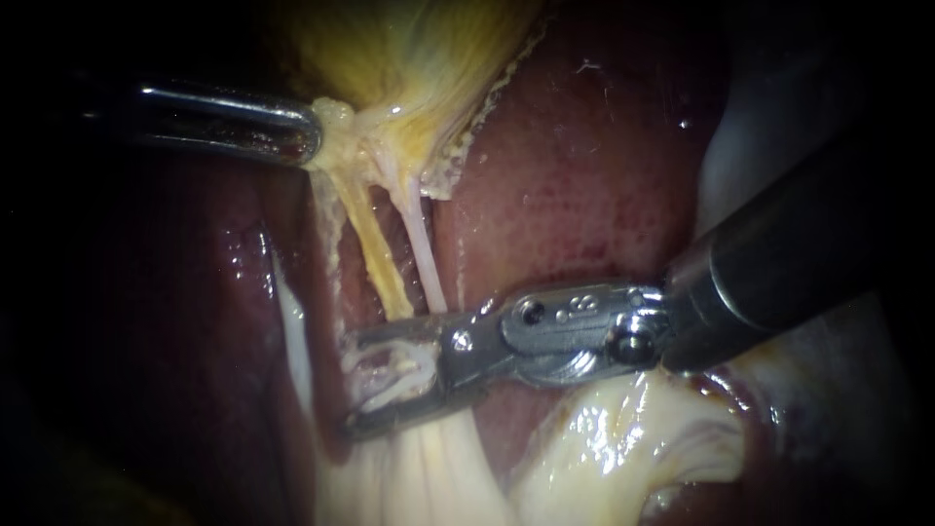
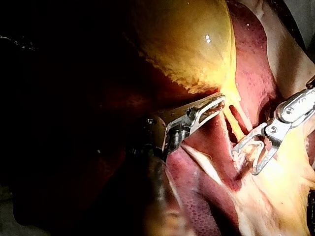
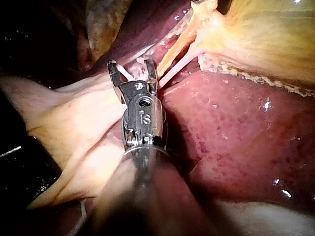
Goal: Clipping first clip left tube
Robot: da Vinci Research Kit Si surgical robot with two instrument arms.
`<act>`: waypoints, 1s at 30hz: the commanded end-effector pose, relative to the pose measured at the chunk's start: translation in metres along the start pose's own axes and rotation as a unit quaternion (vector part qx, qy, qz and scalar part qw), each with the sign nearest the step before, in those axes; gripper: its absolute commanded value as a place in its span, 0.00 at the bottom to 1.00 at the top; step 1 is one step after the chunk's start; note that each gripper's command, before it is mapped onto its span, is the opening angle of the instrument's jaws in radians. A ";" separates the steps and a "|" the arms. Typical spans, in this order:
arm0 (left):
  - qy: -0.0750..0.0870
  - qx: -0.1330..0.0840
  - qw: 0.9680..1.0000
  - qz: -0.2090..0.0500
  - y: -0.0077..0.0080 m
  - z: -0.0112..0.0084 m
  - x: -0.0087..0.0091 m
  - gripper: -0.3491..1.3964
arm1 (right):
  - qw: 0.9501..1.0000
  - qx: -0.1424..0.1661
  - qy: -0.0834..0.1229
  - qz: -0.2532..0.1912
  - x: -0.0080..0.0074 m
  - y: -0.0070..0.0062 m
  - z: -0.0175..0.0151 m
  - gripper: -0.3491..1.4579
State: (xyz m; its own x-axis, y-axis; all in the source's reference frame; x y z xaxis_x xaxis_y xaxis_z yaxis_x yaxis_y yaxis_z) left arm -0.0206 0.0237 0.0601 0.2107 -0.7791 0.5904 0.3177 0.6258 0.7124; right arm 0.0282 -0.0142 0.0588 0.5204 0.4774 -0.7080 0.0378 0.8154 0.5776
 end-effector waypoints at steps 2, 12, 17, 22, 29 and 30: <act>0.000 0.000 1.000 0.000 0.0000 0.0000 0.0000 0.00 | 1.000 0.000 -0.001 0.001 0.0002 -0.0001 -0.0002 0.46; 0.000 0.000 1.000 -0.005 0.0003 0.0001 0.0002 0.00 | 1.000 0.009 0.002 0.009 0.0030 -0.0014 -0.0035 0.46; 0.000 0.000 1.000 -0.005 0.0003 0.0001 0.0002 0.00 | 1.000 0.015 0.003 0.012 0.0039 -0.0018 -0.0062 0.46; 0.000 0.000 1.000 -0.005 0.0003 0.0001 0.0002 0.00 | 1.000 0.018 0.004 0.014 0.0038 -0.0014 -0.0077 0.46; 0.000 0.001 1.000 -0.008 0.0003 0.0001 0.0003 0.00 | 1.000 0.016 0.003 0.023 0.0026 0.0001 -0.0080 0.46; 0.000 0.001 1.000 -0.008 0.0003 0.0001 0.0003 0.00 | 1.000 0.016 0.003 0.023 0.0025 0.0003 -0.0081 0.46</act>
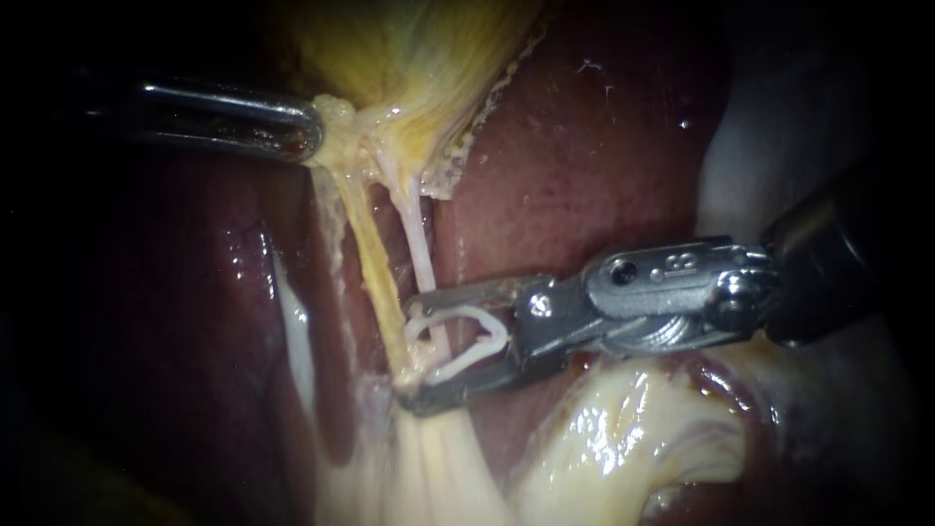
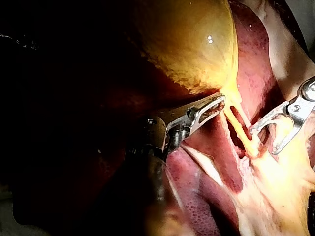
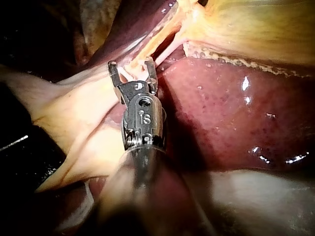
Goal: Clipping first clip left tube
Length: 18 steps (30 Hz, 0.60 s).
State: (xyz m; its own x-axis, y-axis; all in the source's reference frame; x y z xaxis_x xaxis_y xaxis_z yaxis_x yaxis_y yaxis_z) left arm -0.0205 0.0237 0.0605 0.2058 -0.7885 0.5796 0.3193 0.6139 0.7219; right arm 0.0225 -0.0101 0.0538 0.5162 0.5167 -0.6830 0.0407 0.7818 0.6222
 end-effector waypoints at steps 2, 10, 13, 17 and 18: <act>0.000 0.000 1.000 0.000 0.0000 0.0000 0.0000 0.00 | 1.000 -0.001 0.000 0.000 -0.0003 0.0004 -0.0001 0.46; 0.000 0.001 1.000 -0.003 0.0000 0.0001 0.0002 0.00 | 1.000 -0.005 0.000 0.018 -0.0016 0.0029 0.0004 0.46; 0.001 0.002 1.000 -0.003 0.0000 0.0002 0.0002 0.00 | 1.000 -0.006 0.002 0.019 -0.0022 0.0036 0.0009 0.46; 0.001 0.002 1.000 -0.002 0.0000 0.0002 0.0003 0.00 | 1.000 -0.006 0.002 0.022 -0.0024 0.0039 0.0006 0.46; 0.001 0.002 1.000 -0.002 0.0000 0.0002 0.0003 0.00 | 1.000 -0.005 0.002 0.022 -0.0024 0.0039 0.0005 0.46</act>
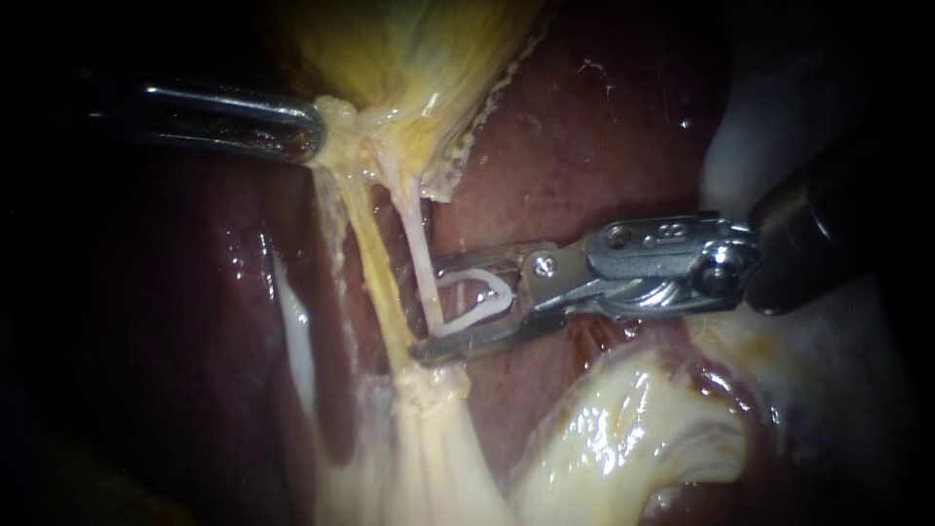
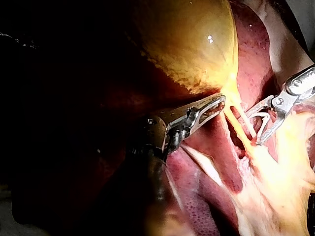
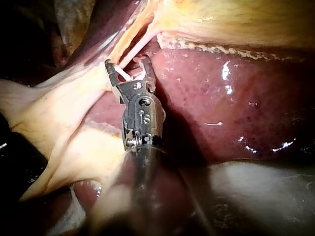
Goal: Clipping first clip left tube
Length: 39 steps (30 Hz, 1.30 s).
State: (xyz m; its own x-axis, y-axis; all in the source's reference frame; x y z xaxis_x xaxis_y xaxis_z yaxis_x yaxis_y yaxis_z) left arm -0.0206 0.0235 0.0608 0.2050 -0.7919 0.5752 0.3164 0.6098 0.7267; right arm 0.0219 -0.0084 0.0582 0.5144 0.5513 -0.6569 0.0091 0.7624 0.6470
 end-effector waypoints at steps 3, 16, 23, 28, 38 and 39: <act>0.000 0.000 1.000 0.000 0.0000 0.0000 0.0000 0.00 | 1.000 0.002 0.000 0.001 0.0004 -0.0005 -0.0007 0.46; 0.000 0.000 1.000 -0.002 0.0000 0.0000 0.0001 0.00 | 0.999 0.030 0.014 0.007 0.0038 -0.0044 -0.0041 0.46; 0.000 0.000 1.000 -0.003 0.0000 0.0000 0.0001 0.00 | 0.998 0.057 0.015 0.004 0.0043 -0.0049 -0.0026 0.46; 0.000 0.000 1.000 -0.002 0.0000 0.0000 0.0001 0.00 | 0.998 0.056 0.014 0.004 0.0035 -0.0042 -0.0016 0.46; 0.000 0.000 1.000 -0.002 0.0000 0.0000 0.0001 0.00 | 0.999 0.051 0.014 0.009 0.0007 -0.0010 0.0000 0.46; 0.000 0.000 1.000 -0.002 0.0000 0.0000 0.0001 0.00 | 0.999 0.050 0.012 0.009 0.0004 -0.0006 0.0001 0.46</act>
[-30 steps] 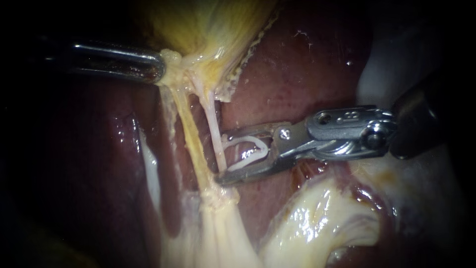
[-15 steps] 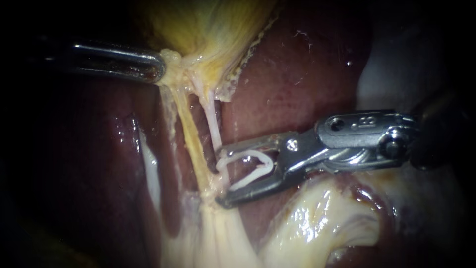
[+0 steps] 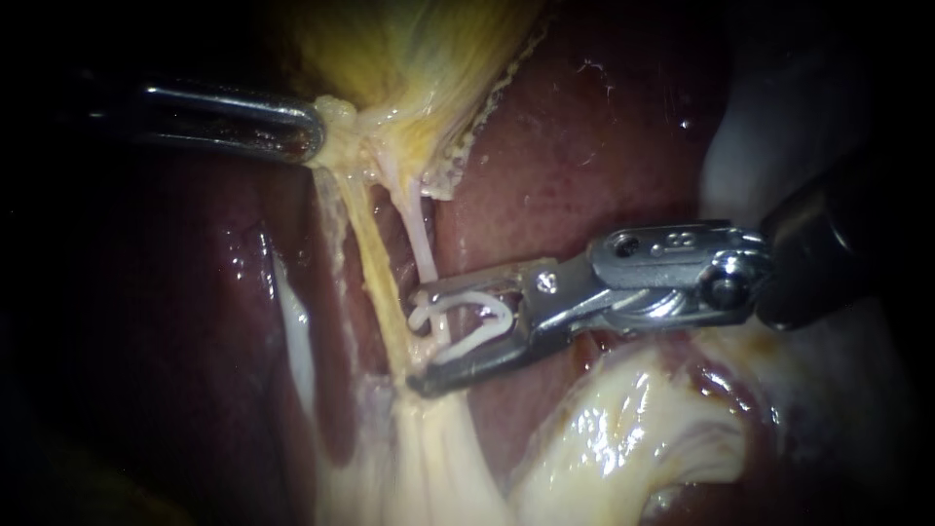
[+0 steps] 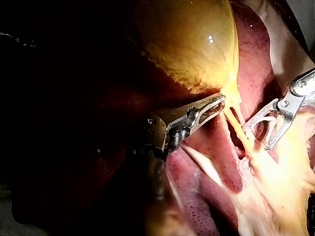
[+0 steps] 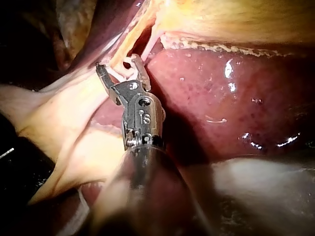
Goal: Clipping first clip left tube
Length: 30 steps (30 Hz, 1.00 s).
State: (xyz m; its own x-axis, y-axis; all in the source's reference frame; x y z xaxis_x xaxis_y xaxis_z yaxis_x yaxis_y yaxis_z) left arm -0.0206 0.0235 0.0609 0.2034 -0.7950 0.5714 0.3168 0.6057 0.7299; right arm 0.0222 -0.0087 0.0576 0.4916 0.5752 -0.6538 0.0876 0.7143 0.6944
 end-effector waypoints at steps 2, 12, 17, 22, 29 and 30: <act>0.000 0.001 1.000 0.000 0.0000 0.0000 0.0001 0.00 | 1.000 -0.001 -0.001 -0.001 -0.0003 0.0006 0.0000 0.46; 0.000 0.001 1.000 -0.002 0.0000 0.0001 0.0001 0.00 | 1.000 -0.004 -0.002 -0.002 -0.0005 0.0020 0.0020 0.46; 0.001 0.002 1.000 -0.002 0.0001 0.0002 0.0003 0.00 | 1.000 0.002 0.007 0.002 0.0002 0.0022 0.0036 0.47; 0.001 0.002 1.000 -0.002 0.0001 0.0002 0.0003 0.00 | 0.997 0.057 0.042 0.018 0.0007 0.0015 0.0042 0.47; 0.001 0.003 1.000 -0.002 0.0001 0.0003 0.0004 0.00 | 0.990 0.118 0.064 0.035 0.0017 -0.0014 0.0048 0.46; 0.001 0.003 1.000 -0.002 0.0001 0.0003 0.0004 0.00 | 0.989 0.125 0.064 0.036 0.0018 -0.0018 0.0050 0.46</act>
State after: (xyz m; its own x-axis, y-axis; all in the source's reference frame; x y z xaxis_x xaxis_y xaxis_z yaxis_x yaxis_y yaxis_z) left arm -0.0207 0.0232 0.0613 0.2040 -0.7971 0.5683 0.3116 0.6032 0.7342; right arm 0.0274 -0.0111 0.0565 0.3906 0.6796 -0.6210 0.2843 0.5525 0.7835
